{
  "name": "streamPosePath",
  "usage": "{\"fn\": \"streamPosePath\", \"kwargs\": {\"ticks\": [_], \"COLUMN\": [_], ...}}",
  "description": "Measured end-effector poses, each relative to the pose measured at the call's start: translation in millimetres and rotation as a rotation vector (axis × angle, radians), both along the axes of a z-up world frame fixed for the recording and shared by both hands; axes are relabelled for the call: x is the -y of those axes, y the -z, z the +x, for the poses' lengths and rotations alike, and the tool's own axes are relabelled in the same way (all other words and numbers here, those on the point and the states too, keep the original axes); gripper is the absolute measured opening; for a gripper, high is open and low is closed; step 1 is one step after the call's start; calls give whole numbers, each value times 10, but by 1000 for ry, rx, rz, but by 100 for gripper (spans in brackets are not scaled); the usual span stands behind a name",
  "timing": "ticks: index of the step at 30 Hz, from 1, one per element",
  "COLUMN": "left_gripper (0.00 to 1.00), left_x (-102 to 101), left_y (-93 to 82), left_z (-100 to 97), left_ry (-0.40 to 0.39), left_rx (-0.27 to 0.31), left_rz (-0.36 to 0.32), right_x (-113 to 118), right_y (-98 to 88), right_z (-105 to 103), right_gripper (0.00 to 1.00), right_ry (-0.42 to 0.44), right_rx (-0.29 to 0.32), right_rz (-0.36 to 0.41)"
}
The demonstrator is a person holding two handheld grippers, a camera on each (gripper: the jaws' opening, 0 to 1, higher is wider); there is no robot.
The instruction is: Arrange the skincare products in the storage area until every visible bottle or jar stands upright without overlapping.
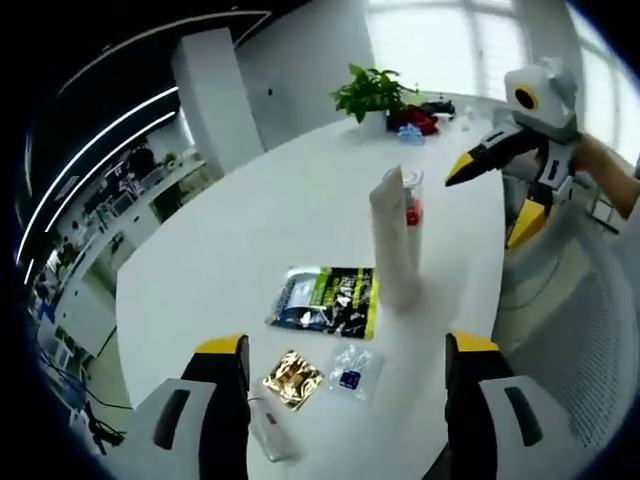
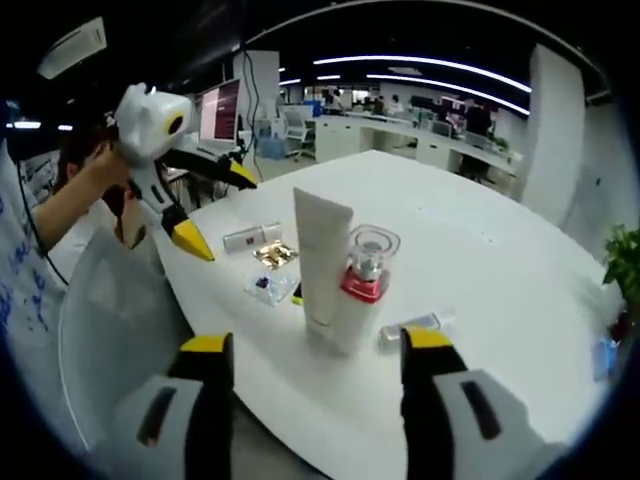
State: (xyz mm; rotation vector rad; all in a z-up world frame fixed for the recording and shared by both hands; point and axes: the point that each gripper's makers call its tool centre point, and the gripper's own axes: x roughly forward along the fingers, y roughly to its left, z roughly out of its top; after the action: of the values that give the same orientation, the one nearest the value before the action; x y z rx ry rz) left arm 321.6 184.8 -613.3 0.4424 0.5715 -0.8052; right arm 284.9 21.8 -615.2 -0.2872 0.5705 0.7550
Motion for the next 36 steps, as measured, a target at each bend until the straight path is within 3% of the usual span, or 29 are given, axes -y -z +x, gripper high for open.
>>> {"fn": "streamPosePath", "kwargs": {"ticks": [18,36], "left_gripper": [89,97], "left_x": [-303,-275], "left_y": [-6,53], "left_z": [-132,-272], "left_ry": [-127,-80], "left_rx": [-27,-13], "left_rz": [-24,-7], "right_x": [26,28], "right_y": [-2,61], "right_z": [-6,-83], "right_gripper": [74,90], "right_ry": [1,-15], "right_rx": [-2,-30], "right_rz": [-21,-11]}}
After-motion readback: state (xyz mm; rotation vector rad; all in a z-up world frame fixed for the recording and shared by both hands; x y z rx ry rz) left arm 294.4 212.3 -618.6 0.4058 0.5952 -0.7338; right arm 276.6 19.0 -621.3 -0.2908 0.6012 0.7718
